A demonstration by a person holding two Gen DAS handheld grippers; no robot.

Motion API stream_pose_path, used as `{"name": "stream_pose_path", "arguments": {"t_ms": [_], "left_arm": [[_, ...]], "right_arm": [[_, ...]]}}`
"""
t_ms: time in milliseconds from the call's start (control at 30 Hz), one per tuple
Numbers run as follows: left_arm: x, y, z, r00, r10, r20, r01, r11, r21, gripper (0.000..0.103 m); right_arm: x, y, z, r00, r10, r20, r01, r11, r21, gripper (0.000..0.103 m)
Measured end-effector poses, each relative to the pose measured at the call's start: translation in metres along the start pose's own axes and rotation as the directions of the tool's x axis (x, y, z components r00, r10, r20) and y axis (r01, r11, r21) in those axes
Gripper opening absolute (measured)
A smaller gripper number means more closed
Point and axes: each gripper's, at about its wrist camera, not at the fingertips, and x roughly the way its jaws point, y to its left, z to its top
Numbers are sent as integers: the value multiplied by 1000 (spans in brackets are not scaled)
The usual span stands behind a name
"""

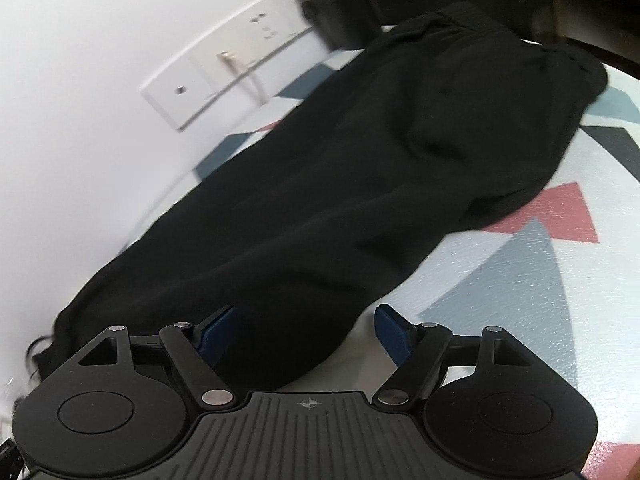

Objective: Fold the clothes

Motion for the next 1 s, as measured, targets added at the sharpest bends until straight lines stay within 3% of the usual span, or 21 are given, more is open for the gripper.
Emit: {"name": "stream_pose_path", "arguments": {"t_ms": [133, 200, 267, 300, 367, 467, 567, 733, 867, 933, 1000], "left_arm": [[10, -2, 14, 999, 4, 51, 0, 997, -73, 79], [13, -1, 18, 997, 6, 70, 3, 992, -129, 70], [18, 1, 20, 998, 20, 63, -10, 987, -160, 15], [20, 2, 21, 998, 30, 51, -21, 986, -168, 14], [14, 0, 16, 996, 40, 77, -28, 988, -151, 11], [1, -4, 4, 993, 59, 99, -48, 993, -107, 11], [-20, -1, -11, 993, 58, 100, -49, 994, -93, 11], [-70, 12, -62, 994, 73, 83, -66, 994, -86, 11], [-113, 20, -123, 995, 90, 50, -89, 996, -16, 12], [-123, 22, -147, 995, 103, 7, -103, 994, 43, 20], [-133, 27, -163, 992, 123, 1, -123, 986, 109, 29]], "right_arm": [[20, 7, 3, 1000, -25, -1, 25, 1000, 7, 70], [28, 15, 6, 999, -35, 26, 35, 999, -6, 70], [37, 21, 10, 998, -46, 47, 46, 999, -11, 64], [42, 24, 12, 997, -52, 58, 52, 999, -14, 60], [51, 27, 17, 996, -59, 69, 61, 998, -22, 40], [55, 21, 25, 998, -27, 52, 28, 1000, -10, 28], [53, 14, 32, 999, -10, 39, 11, 1000, -16, 23], [41, 0, 41, 1000, -24, 12, 25, 999, -34, 21], [24, -16, 42, 998, -67, 15, 68, 996, -51, 21], [17, -23, 42, 995, -95, 25, 97, 994, -54, 22], [12, -25, 42, 990, -134, 30, 136, 988, -68, 31]]}}
